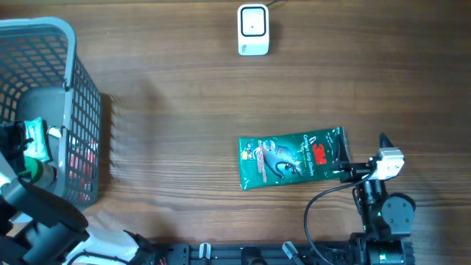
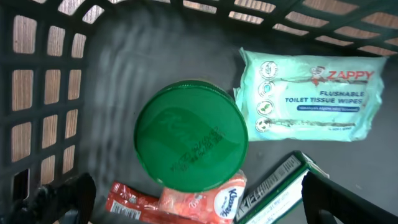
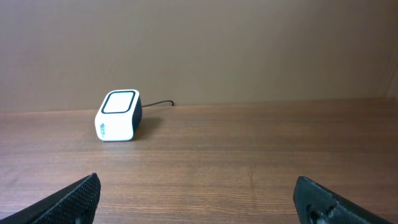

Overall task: Scan the item barcode
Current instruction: 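Return the left gripper to the basket and grasp the green-lidded jar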

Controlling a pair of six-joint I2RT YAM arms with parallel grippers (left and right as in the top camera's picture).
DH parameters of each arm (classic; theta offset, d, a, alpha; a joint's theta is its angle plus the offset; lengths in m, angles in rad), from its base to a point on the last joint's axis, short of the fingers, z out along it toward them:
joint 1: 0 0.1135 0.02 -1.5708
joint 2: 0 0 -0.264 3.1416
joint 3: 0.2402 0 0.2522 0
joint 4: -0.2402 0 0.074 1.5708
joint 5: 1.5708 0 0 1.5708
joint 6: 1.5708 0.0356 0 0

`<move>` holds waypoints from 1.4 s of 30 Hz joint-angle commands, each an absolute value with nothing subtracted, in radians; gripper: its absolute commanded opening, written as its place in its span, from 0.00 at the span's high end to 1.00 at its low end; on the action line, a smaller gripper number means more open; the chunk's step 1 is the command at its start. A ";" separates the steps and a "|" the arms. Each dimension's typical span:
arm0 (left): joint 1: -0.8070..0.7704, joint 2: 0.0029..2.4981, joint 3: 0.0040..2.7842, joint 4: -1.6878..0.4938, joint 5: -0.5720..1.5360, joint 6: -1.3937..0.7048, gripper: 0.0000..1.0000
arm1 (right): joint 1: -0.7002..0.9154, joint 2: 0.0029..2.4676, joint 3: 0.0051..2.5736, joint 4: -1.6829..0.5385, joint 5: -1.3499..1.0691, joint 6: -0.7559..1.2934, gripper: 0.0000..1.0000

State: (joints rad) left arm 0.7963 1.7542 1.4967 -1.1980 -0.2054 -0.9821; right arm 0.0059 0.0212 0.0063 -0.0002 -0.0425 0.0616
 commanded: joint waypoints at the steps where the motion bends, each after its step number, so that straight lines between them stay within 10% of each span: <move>1: 0.808 1.799 1.488 -1.200 -0.226 -0.973 0.00 | 0.010 0.016 0.006 0.003 -0.026 0.053 0.00; 18: 0.838 1.902 1.374 -1.049 -0.282 -0.973 0.01 | 0.010 0.016 0.006 0.003 -0.026 0.052 0.00; 22: 0.838 1.902 1.327 -1.024 -0.281 -0.973 0.37 | 0.010 0.016 0.006 0.003 -0.026 0.053 0.00; 27: 0.838 1.898 1.329 -1.031 -0.278 -0.946 0.56 | 0.010 0.016 0.006 0.003 -0.026 0.053 0.00; 42: 0.823 1.621 1.669 -1.203 0.009 -0.867 0.61 | 0.010 0.016 0.006 0.003 -0.026 0.053 0.00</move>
State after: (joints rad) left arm 0.8314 1.7638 1.5711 -1.1831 -0.1032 -0.8974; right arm 0.0059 0.0212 0.0063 -0.0006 -0.0425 0.0616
